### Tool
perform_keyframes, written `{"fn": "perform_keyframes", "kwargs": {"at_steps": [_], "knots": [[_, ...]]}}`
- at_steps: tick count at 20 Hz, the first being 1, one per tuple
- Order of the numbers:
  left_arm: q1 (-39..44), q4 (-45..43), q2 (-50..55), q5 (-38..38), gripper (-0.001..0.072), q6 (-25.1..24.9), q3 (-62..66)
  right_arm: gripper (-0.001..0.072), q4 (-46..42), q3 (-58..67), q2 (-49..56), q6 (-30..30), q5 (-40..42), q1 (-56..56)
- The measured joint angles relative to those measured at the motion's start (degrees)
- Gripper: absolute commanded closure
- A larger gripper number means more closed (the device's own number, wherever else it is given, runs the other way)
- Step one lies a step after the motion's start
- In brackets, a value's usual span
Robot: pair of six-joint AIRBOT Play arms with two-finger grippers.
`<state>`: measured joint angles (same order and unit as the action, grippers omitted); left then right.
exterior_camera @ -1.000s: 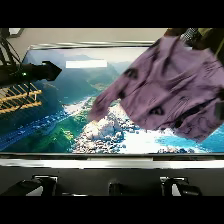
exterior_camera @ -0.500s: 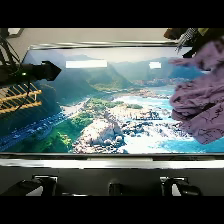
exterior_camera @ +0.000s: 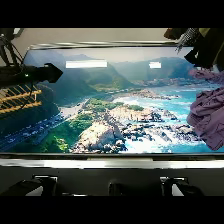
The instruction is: Fold the clothes and pants, and hang the long-sleeved shirts on hangers.
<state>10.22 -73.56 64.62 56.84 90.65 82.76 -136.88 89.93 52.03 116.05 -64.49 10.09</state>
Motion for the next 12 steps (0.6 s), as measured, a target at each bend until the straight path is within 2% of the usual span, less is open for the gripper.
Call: {"fn": "perform_keyframes", "kwargs": {"at_steps": [7,12], "knots": [[0.13,0.02,0.57,-1.2,0.0101,0.0,-0.02,0.0672,-13.75,11.32,8.11,6.12,2.64,0.0],[0.13,0.02,0.61,-1.36,0.0101,0.0,-0.02,0.0672,-17.68,20.13,12.94,8.81,4.28,3.04]]}}
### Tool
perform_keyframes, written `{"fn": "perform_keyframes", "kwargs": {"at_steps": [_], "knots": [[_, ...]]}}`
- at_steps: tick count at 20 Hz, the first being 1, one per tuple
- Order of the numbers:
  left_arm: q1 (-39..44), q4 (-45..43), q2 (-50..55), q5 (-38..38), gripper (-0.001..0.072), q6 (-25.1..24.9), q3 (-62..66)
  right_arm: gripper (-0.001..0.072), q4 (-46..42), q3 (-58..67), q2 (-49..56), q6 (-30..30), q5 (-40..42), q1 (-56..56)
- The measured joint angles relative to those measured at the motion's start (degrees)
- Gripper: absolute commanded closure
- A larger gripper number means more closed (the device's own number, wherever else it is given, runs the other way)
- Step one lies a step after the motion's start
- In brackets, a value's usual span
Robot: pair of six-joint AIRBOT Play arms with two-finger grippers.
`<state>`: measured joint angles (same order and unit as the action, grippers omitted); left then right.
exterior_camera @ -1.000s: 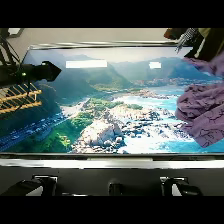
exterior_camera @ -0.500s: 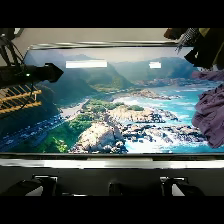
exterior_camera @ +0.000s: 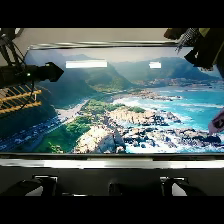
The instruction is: Fold the clothes and pants, and hang the long-sleeved shirts on hangers.
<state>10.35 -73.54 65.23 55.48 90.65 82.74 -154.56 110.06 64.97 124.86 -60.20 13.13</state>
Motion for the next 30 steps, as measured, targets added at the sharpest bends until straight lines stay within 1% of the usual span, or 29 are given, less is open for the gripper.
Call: {"fn": "perform_keyframes", "kwargs": {"at_steps": [5,9,14,20,26,30], "knots": [[0.07,0.0,0.0,-0.02,0.01,0.0,0.0,0.0672,0.31,3.17,1.44,0.85,0.33,3.72],[0.07,0.0,0.02,0.44,0.01,0.02,-0.09,0.0672,0.76,3.69,1.84,0.42,0.46,4.59],[0.07,0.0,0.35,0.37,0.01,0.02,-0.5,0.0672,0.31,3.85,2.01,1.84,0.13,6.67],[0.07,-0.02,0.42,0.22,0.01,0.04,-0.57,0.0672,0.92,3.85,2.05,3.41,0.5,14.03],[0.07,-0.02,0.42,0.09,0.01,0.02,-0.57,0.0672,5.97,3.85,2.29,4.33,1.51,24.0],[0.07,0.0,0.42,0.11,0.01,0.04,-0.57,0.067,12.52,3.85,2.64,3.69,1.25,29.94]]}}
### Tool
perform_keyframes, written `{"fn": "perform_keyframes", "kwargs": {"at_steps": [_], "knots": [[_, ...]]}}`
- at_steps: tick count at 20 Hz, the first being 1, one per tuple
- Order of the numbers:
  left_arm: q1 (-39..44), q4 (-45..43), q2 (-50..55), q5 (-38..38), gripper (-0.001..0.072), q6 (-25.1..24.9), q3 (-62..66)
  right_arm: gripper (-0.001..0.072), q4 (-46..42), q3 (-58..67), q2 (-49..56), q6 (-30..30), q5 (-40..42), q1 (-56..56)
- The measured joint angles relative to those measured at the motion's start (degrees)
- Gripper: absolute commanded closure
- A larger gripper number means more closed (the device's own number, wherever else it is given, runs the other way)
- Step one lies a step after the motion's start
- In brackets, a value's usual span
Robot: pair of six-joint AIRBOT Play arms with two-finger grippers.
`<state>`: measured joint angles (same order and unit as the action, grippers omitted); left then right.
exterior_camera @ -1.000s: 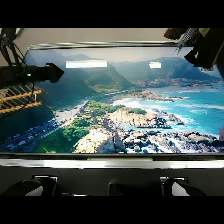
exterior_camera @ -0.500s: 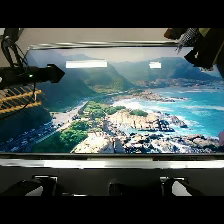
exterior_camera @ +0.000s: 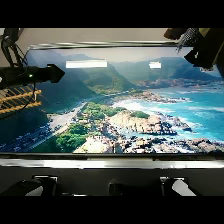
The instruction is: Fold the clothes and pants, and hang the long-sleeved shirts on hangers.
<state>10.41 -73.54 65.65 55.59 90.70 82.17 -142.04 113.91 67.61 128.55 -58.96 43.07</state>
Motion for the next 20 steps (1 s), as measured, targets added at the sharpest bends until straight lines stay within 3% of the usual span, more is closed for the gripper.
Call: {"fn": "perform_keyframes", "kwargs": {"at_steps": [5,6,8,9,13,17,20], "knots": [[0.0,0.0,0.0,0.09,0.01,0.0,0.0,0.0668,5.42,0.02,0.2,-2.73,-1.01,2.29],[0.0,0.0,0.0,0.09,0.01,0.0,0.0,0.0609,5.88,0.02,0.17,-2.99,-1.6,2.45],[0.0,0.0,0.0,0.09,0.0098,0.0,0.0,0.0156,6.8,0.04,0.04,-3.56,-3.08,2.62],[0.0,0.0,-0.02,0.11,0.0096,0.0,0.0,0.0105,7.15,0.02,-0.11,-3.91,-3.61,2.67],[-0.28,-0.02,-0.81,0.13,0.0089,0.0,0.0,0.0115,7.54,0.02,-2.75,-4.22,-3.65,2.75],[-2.82,-0.52,-3.19,0.13,0.009,0.04,0.0,0.0146,8.02,0.04,-7.91,-3.72,3.37,2.78],[-5.95,-0.63,-5.49,0.13,0.0095,0.9,0.0,0.0418,15.15,0.04,-10.49,-2.93,10.82,2.78]]}}
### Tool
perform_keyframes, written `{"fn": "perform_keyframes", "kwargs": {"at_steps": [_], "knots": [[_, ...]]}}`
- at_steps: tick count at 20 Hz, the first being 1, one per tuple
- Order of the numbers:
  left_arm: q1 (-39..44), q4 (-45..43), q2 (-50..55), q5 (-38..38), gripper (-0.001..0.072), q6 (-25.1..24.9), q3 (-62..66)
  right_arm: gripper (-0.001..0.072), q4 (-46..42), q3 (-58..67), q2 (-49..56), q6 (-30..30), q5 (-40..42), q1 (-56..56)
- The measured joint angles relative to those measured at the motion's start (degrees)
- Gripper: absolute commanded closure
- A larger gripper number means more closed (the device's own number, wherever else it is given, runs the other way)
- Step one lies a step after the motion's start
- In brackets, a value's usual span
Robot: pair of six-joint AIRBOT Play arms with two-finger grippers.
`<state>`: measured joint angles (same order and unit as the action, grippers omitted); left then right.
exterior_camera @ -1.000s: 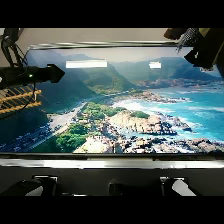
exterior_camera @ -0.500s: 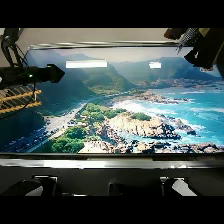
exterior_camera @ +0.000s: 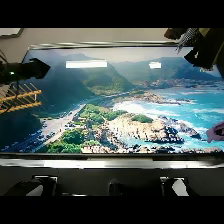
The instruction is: Fold the clothes and pants, and hang the long-sleeved shirts on hangers.
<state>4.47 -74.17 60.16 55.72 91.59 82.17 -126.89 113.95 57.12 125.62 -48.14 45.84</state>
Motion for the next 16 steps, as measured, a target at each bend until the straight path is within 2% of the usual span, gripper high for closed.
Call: {"fn": "perform_keyframes", "kwargs": {"at_steps": [2,3,4,5,6,9,11,16], "knots": [[-2.12,-0.09,-1.38,0.28,0.0111,0.59,0.0,0.0623,11.89,-0.02,-0.26,-4.7,2.49,-0.02],[-3.15,-0.07,-2.01,0.59,0.0213,0.85,0.0,0.0666,20.46,-0.02,0.07,-9.42,2.64,-0.37],[-4.07,-0.09,-2.51,1.11,0.0461,1.01,0.0,0.0667,28.76,-0.02,0.7,-14.62,2.32,-1.29],[-4.9,-0.11,-2.93,1.81,0.0611,1.07,0.0,0.0668,36.89,-0.04,1.66,-20.15,1.16,-3.17],[-5.73,-0.22,-3.28,3.04,0.0683,1.18,0.0,0.0669,43.08,-0.04,2.82,-24.37,-0.44,-5.77],[-7.72,-1.9,-3.8,6.43,0.0685,1.4,0.0,0.067,51.95,-0.04,7.54,-32.81,-7.13,-18.1],[-8.35,-3.76,-3.96,8.35,0.0686,0.68,0.0,0.067,50.99,-0.33,10.56,-35.65,-12.31,-27.23],[-8.31,-5.66,-5.81,11.8,0.0688,-5.88,-4.59,0.067,45.03,-8.79,13.97,-40.44,-25.16,-46.47]]}}
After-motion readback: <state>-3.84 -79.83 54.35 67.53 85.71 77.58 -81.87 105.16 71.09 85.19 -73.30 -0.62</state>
